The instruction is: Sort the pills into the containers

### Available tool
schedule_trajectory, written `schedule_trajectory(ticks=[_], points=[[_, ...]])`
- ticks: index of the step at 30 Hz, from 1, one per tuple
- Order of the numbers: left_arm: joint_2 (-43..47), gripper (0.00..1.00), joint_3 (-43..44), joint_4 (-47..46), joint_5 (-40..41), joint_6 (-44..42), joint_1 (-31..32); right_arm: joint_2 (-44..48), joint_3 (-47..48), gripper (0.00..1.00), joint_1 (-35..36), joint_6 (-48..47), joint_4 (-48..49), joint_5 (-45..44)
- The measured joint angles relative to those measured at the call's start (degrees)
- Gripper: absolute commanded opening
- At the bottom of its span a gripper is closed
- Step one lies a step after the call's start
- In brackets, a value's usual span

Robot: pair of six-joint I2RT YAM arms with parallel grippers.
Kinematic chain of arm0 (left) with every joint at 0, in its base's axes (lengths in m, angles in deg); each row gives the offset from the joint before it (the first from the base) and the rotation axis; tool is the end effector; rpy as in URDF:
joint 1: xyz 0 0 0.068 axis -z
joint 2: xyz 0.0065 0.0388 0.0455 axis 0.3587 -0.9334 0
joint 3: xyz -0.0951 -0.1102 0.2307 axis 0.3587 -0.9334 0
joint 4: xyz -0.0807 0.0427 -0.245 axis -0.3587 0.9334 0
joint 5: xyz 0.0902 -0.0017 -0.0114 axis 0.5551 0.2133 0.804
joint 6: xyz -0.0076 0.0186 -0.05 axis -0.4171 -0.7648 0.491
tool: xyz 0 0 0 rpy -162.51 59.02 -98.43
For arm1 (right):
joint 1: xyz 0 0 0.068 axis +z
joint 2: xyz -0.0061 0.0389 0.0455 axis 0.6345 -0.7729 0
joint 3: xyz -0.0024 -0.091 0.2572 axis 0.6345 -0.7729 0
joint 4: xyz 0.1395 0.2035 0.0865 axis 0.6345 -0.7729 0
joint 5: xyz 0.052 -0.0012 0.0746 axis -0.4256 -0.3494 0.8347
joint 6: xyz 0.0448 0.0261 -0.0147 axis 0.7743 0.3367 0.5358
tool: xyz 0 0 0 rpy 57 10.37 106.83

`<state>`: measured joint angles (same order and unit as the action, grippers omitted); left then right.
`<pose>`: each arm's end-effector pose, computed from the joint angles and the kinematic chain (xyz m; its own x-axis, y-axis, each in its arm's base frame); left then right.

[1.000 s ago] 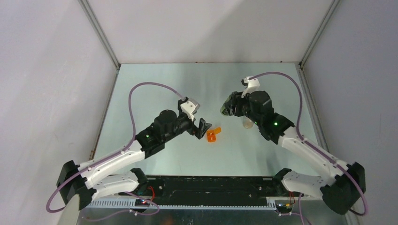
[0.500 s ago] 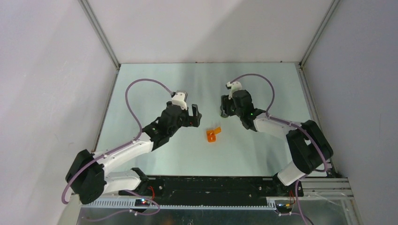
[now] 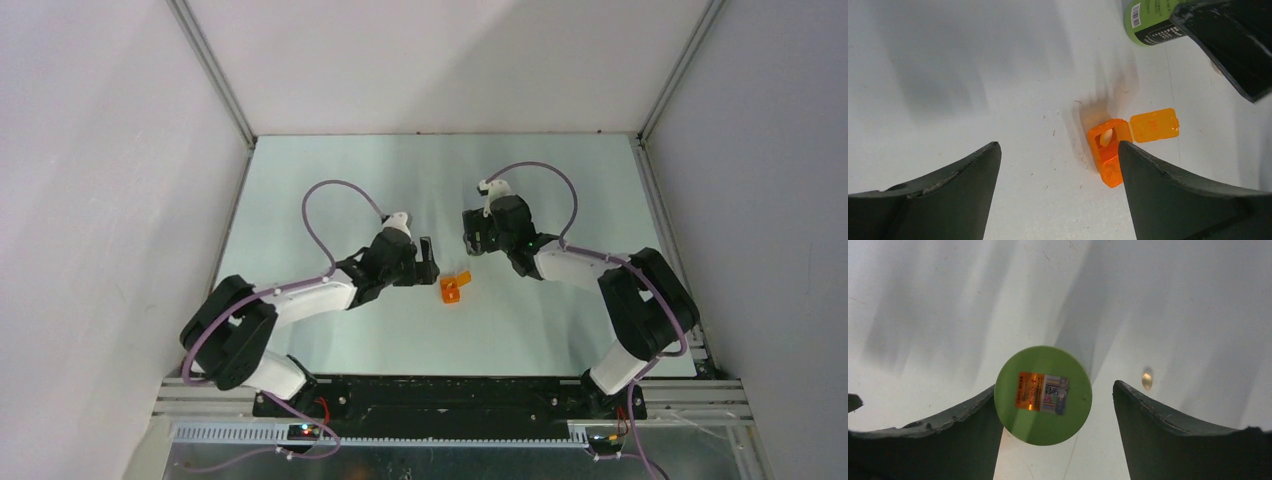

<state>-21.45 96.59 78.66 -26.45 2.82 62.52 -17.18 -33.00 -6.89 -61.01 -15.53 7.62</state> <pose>0.2205 -0.1885 0.1841 -0.7280 -0.1277 -0.6736 0.1879 0.9077 -0.3752 0.2969 0.1848 0.1919 -0.5108 -0.1609 -0.8445 -0.3958 0.9160 0.0649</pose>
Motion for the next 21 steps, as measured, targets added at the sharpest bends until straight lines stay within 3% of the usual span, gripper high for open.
schedule_trajectory(ticks=[6,11,16,21], points=[[-3.93,0.95,3.26,3.10,-0.63,3.23,0.70,5.31,0.15,0.79,0.00,1.55,-7.06,-0.42],[-4.24,0.99,4.57,5.68,0.31,5.25,2.64,16.28,0.07,0.76,0.00,6.54,-15.56,0.00],[-4.59,0.99,7.63,10.01,3.93,6.54,6.16,27.26,-2.14,0.74,0.02,14.38,-23.85,-0.31],[-8.61,0.99,14.86,14.14,10.08,8.37,10.91,34.27,-7.52,0.79,0.04,19.37,-32.96,-0.83]])
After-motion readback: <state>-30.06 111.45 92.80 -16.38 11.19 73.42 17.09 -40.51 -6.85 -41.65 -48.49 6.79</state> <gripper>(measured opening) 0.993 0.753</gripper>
